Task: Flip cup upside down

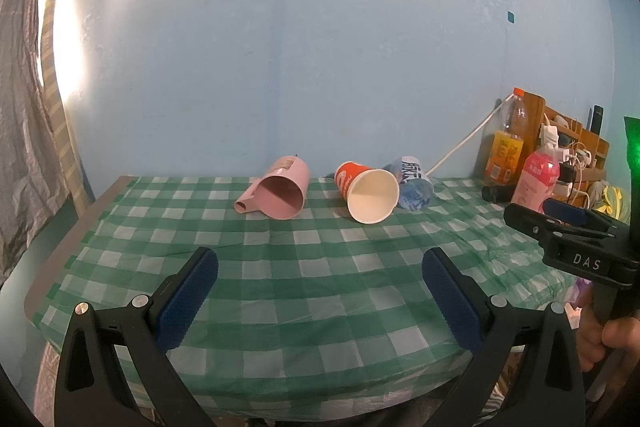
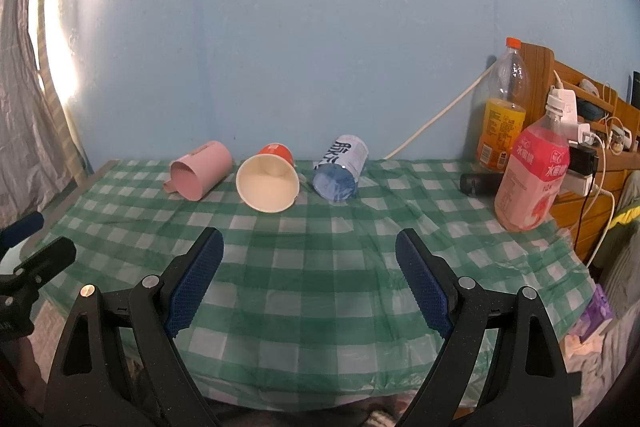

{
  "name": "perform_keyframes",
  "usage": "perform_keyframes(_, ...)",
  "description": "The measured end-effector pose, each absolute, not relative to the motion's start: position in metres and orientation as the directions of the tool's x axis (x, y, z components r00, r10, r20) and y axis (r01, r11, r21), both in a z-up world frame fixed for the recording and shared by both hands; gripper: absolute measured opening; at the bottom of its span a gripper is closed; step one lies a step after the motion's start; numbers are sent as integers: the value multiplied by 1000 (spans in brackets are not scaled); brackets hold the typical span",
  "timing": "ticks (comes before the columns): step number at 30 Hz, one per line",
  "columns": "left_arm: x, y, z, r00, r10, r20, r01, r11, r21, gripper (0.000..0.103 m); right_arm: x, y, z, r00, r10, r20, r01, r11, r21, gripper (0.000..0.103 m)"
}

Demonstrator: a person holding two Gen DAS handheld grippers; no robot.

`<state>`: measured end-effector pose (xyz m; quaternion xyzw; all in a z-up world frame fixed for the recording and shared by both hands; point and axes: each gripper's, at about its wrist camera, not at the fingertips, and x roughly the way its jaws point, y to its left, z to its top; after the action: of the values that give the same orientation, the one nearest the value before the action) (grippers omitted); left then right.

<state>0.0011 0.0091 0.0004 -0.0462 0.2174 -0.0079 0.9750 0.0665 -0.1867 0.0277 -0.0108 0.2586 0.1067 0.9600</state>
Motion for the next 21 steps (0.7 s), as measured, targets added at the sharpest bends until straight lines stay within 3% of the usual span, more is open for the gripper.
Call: perform_keyframes(21,2,8,-2,903,-30,-428,-6,997,-83,103,69,-186,25,839,201,-506,-214,976,34,87)
